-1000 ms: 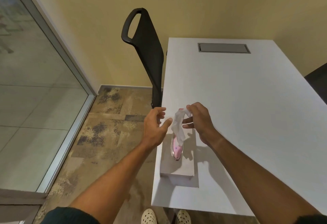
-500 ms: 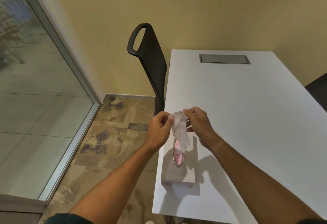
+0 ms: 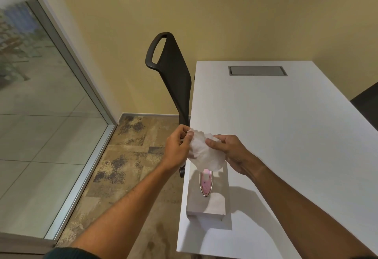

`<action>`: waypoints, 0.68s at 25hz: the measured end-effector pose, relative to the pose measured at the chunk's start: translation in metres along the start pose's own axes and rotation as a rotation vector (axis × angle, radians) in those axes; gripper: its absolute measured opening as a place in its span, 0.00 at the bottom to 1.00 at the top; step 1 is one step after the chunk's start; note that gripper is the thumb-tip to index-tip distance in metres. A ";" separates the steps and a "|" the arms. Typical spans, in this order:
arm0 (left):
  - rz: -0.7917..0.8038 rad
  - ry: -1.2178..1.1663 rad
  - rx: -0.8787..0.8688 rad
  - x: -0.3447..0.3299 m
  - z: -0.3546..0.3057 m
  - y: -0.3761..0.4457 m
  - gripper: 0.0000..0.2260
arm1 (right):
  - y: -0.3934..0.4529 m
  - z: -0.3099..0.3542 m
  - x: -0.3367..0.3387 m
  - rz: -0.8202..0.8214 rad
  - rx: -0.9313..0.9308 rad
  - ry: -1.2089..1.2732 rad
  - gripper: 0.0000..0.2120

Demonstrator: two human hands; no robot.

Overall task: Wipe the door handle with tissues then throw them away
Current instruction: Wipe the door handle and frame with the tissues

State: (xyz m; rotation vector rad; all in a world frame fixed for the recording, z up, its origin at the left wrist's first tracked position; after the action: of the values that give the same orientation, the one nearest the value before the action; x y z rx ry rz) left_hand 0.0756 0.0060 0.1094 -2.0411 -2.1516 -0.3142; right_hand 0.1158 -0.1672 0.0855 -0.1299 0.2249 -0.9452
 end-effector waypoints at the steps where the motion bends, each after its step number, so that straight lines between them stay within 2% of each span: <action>1: 0.005 0.001 0.000 0.001 0.000 0.001 0.05 | 0.000 -0.001 0.000 0.022 -0.001 0.000 0.22; 4: 0.016 0.011 -0.007 0.000 -0.001 0.002 0.05 | 0.003 -0.003 -0.006 0.025 -0.009 -0.029 0.21; 7: 0.029 0.021 -0.014 0.000 -0.002 0.000 0.05 | 0.006 0.000 -0.016 -0.029 0.021 -0.067 0.12; 11: 0.024 0.092 0.005 0.006 0.004 -0.002 0.05 | 0.013 0.007 -0.024 -0.068 0.105 -0.128 0.10; 14: 0.015 0.124 -0.036 0.008 0.006 -0.005 0.04 | 0.018 0.010 -0.030 -0.131 0.099 -0.178 0.03; 15: 0.005 0.138 -0.037 0.010 0.006 -0.007 0.06 | 0.019 0.011 -0.031 -0.183 0.118 -0.248 0.05; 17: -0.027 0.207 -0.013 0.018 0.007 -0.010 0.16 | 0.016 0.019 -0.033 -0.276 0.239 -0.543 0.08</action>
State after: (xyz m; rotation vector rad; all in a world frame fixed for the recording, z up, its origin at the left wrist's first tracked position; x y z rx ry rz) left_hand 0.0647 0.0251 0.1070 -1.8946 -2.0586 -0.5193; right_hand 0.1141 -0.1306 0.1053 -0.1948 -0.4160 -1.1657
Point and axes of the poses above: each hand's wrist, its own y-axis towards the middle knuckle, its own x-axis out of the back of the hand, z = x × y, the point moved 3 cm from there along y, towards the middle knuckle, and after that the axes turned 9 degrees about z, right-handed, at the moved point
